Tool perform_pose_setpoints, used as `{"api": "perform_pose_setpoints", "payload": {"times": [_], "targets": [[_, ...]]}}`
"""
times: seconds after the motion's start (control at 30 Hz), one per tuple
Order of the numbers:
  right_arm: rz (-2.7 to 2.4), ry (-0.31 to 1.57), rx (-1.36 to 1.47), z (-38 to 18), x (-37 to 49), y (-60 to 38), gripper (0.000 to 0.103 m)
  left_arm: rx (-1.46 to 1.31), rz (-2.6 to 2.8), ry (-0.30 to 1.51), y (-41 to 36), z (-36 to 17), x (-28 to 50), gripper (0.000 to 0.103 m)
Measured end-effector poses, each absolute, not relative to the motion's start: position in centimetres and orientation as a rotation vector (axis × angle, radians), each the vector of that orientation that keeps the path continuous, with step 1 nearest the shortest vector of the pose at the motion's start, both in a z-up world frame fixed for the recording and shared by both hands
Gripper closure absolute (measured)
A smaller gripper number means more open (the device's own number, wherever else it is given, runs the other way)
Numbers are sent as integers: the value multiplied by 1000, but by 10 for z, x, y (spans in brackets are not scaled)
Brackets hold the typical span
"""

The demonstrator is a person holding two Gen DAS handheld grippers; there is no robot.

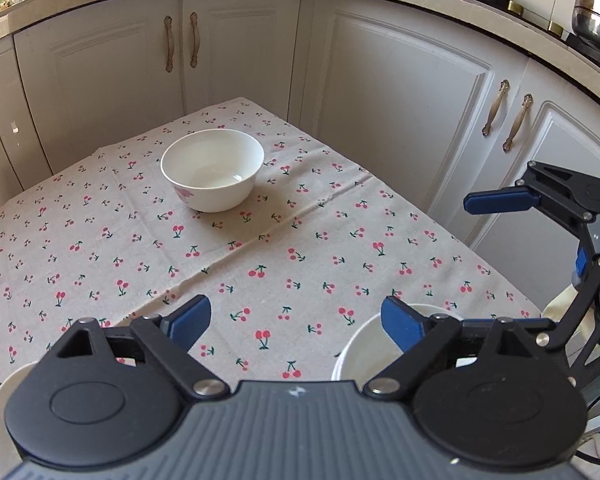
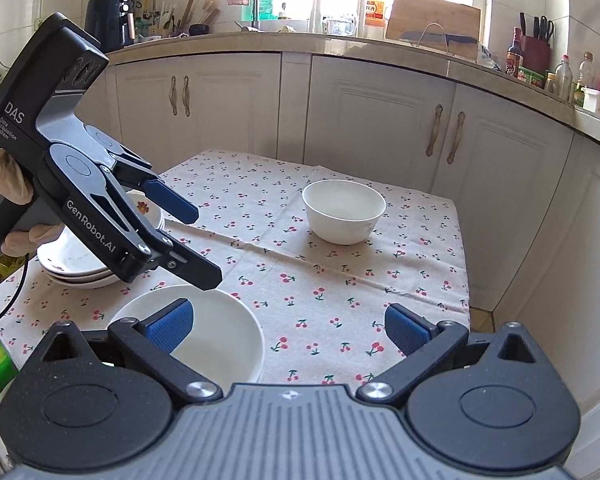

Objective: Organize plates and bowls
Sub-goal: 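Move the left gripper to the rim of the remaining white bowl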

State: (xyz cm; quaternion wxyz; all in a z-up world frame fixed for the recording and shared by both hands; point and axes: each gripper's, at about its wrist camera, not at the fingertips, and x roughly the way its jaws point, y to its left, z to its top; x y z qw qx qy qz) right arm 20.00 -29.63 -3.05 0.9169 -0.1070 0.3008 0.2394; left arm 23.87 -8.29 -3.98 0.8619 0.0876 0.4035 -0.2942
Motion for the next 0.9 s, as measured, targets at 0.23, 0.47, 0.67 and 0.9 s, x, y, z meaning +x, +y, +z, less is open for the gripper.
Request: {"api": "perform_pose_setpoints", "payload": {"times": [0.23,0.47,0.67,0.9], "targets": [[496,650,-256,-42,248,-301,0,197,-595,850,-86,-40,282,11],[519,662,-302,-53,294,-295,0,188,-572,853,-88,-43,331,11],[550,668,-335,-61,334,-288,0,167,-553,835,-88,-47,370,11],[607,667,-368,-76,373,-276,0,176,-551,852,-97,-65,408,15]]}}
